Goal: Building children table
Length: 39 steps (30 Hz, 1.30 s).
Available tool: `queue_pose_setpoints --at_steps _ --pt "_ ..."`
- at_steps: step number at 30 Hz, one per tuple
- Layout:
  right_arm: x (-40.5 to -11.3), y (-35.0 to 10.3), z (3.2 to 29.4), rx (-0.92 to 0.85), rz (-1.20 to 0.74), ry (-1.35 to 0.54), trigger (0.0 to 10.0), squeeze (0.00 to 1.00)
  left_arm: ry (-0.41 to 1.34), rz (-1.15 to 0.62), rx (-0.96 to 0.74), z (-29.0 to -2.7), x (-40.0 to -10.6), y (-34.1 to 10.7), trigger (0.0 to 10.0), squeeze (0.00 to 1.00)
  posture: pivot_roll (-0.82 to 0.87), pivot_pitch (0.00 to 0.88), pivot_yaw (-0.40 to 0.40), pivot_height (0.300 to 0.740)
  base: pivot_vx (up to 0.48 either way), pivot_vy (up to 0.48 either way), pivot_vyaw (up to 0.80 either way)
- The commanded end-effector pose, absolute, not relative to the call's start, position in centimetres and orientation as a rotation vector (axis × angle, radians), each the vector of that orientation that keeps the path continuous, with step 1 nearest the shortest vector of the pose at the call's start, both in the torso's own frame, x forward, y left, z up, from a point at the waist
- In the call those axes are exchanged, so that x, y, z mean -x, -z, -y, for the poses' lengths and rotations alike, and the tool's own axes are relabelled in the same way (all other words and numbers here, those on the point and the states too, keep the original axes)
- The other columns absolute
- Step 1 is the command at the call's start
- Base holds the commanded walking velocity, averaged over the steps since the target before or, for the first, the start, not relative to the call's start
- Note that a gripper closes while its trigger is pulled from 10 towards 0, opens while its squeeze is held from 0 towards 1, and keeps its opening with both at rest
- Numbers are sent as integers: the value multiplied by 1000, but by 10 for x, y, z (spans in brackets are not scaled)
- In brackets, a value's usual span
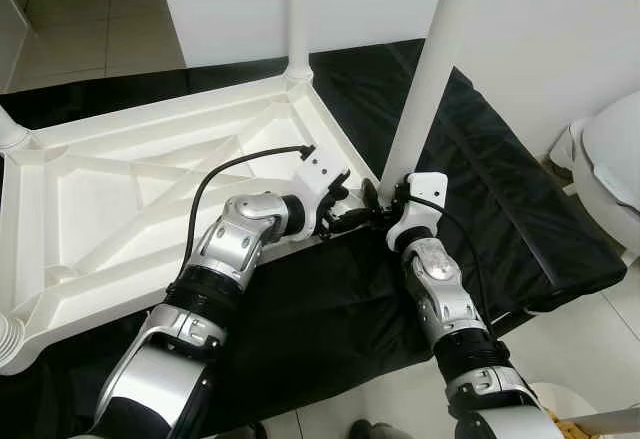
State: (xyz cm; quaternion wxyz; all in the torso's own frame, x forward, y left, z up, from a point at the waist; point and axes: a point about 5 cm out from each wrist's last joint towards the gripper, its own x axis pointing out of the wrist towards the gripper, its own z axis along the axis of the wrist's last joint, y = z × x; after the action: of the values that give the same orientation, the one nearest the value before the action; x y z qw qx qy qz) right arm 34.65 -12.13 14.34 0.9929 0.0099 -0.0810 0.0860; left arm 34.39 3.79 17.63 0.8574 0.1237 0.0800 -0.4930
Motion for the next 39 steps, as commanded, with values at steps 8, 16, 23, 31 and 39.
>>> queue_pose_setpoints --at_steps 8,16,23,31,39 --pt "-345 -143 124 -50 161 -170 10000 0 1051 -261 -397 -39 -337 -152 10000 0 -57 99 23 740 0 0 0" --pt "-345 -143 124 -42 165 -171 10000 0 1017 -276 -460 -39 -339 -146 10000 0 -61 98 23 740 0 0 0" --pt "-345 -143 126 -35 165 -167 10000 0 1015 -297 -443 -37 -338 -141 10000 0 -66 103 23 740 0 0 0" --pt "-344 -143 127 -33 168 -167 10000 0 1012 -306 -440 -37 -339 -140 0 0 -69 110 25 740 0 0 0" --pt "-343 -144 131 -30 177 -162 10000 0 1010 -318 -502 -41 -341 -137 10000 0 -68 120 26 740 0 0 0"
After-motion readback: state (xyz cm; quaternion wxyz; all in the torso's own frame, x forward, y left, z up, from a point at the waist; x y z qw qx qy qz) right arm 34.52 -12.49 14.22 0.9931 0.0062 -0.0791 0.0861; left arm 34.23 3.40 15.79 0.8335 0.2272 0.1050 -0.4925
